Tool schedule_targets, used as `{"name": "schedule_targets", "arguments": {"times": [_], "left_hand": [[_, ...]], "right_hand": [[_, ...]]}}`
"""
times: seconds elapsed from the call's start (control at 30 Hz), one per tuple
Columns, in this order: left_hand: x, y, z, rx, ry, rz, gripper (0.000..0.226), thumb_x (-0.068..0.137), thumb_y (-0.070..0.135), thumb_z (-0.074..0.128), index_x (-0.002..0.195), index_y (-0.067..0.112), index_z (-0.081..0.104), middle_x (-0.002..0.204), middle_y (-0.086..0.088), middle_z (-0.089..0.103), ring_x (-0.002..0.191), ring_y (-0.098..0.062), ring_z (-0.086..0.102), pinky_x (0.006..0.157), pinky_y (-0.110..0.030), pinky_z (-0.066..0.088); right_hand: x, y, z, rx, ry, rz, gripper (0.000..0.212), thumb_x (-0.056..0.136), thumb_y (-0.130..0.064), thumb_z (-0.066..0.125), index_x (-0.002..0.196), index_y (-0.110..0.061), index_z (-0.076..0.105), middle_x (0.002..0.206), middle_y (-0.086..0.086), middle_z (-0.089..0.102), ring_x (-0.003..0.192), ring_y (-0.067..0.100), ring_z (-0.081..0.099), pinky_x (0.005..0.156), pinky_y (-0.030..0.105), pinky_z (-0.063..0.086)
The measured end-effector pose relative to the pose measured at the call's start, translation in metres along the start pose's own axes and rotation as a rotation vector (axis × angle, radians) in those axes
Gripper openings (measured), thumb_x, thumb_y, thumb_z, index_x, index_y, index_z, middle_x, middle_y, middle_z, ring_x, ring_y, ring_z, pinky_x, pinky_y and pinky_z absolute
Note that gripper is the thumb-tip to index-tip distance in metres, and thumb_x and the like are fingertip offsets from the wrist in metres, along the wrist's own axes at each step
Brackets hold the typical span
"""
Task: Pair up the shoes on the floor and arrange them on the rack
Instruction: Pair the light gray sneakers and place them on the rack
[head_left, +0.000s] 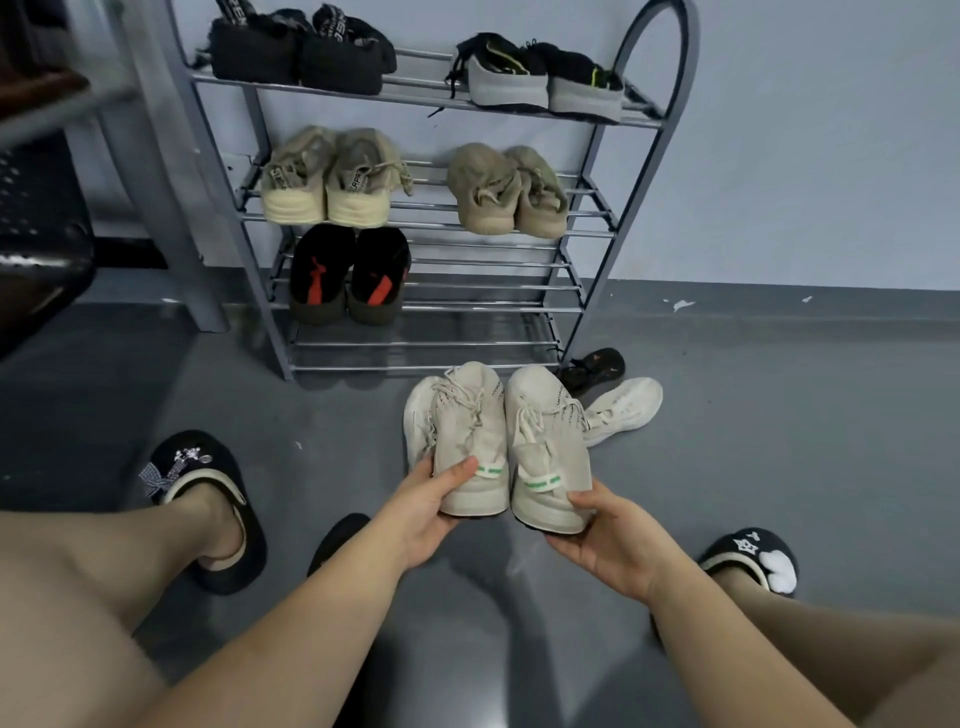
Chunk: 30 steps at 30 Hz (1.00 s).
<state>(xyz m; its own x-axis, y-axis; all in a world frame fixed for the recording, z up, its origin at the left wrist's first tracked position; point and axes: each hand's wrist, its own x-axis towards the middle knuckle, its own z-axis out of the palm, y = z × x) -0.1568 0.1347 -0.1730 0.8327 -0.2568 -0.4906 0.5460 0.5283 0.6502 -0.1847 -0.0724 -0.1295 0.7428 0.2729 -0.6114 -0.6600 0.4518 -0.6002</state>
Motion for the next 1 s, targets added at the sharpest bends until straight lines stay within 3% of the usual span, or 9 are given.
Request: {"name": "schedule_targets", "arguments": {"times": [0.1,0.2,0.37,0.53,0.67,0.8,1.0], "left_hand": [[0.012,0.008,0.005,-0.024,0.006,0.025,0.075,0.065,0.019,0.072,0.136,0.013,0.047,0.125,-0.009,0.064,0.111,-0.025,0.062,0.085,-0.036,0.053],[0.025,0.022,0.013,0.016,0.008,0.052,0.066,0.072,0.017,0.068,0.135,0.015,0.047,0.123,-0.006,0.064,0.100,-0.019,0.064,0.074,-0.029,0.055],[0.055,0.054,0.026,0.060,-0.033,0.097,0.063,0.075,0.015,0.066,0.135,0.017,0.046,0.124,-0.005,0.063,0.106,-0.017,0.063,0.081,-0.028,0.053],[0.095,0.092,0.036,0.150,-0.037,0.108,0.070,0.072,0.015,0.070,0.137,0.018,0.045,0.126,-0.005,0.063,0.113,-0.022,0.061,0.095,-0.037,0.049],[0.126,0.112,0.041,0.201,-0.029,0.117,0.061,0.081,0.008,0.066,0.137,0.017,0.043,0.125,-0.006,0.063,0.109,-0.021,0.062,0.089,-0.034,0.051],[0.157,0.123,0.038,0.206,-0.038,0.112,0.082,0.064,0.015,0.074,0.139,0.020,0.042,0.126,-0.005,0.063,0.111,-0.022,0.062,0.093,-0.037,0.050],[0.199,0.126,0.040,0.183,-0.022,0.090,0.069,0.072,0.009,0.068,0.136,0.019,0.046,0.122,-0.006,0.065,0.108,-0.021,0.063,0.089,-0.034,0.051]], "right_hand": [[0.012,-0.012,0.004,0.046,0.028,0.022,0.049,0.068,-0.006,0.055,0.116,-0.019,0.058,0.101,0.004,0.068,0.090,0.021,0.062,0.070,0.030,0.056],[0.025,-0.031,0.009,0.041,0.051,0.058,0.037,0.070,-0.006,0.053,0.106,-0.010,0.060,0.098,0.007,0.066,0.088,0.021,0.061,0.069,0.030,0.055],[0.051,-0.073,0.017,-0.049,0.070,0.020,0.026,0.085,0.000,0.044,0.102,-0.012,0.060,0.102,0.007,0.067,0.092,0.023,0.063,0.079,0.033,0.053],[0.085,-0.111,0.025,-0.109,0.069,-0.005,0.038,0.086,0.000,0.043,0.117,-0.017,0.056,0.106,0.006,0.064,0.094,0.024,0.061,0.086,0.036,0.049],[0.113,-0.132,0.028,-0.089,0.067,0.002,0.037,0.084,0.000,0.042,0.116,-0.016,0.054,0.103,0.005,0.066,0.090,0.023,0.064,0.069,0.030,0.058],[0.141,-0.146,0.025,-0.083,0.066,0.010,0.044,0.084,0.002,0.041,0.121,-0.018,0.054,0.104,0.004,0.066,0.089,0.023,0.064,0.061,0.030,0.057],[0.179,-0.166,0.015,-0.094,0.057,-0.016,0.055,0.084,0.006,0.039,0.127,-0.027,0.053,0.119,0.005,0.061,0.096,0.023,0.062,0.071,0.035,0.054]]}}
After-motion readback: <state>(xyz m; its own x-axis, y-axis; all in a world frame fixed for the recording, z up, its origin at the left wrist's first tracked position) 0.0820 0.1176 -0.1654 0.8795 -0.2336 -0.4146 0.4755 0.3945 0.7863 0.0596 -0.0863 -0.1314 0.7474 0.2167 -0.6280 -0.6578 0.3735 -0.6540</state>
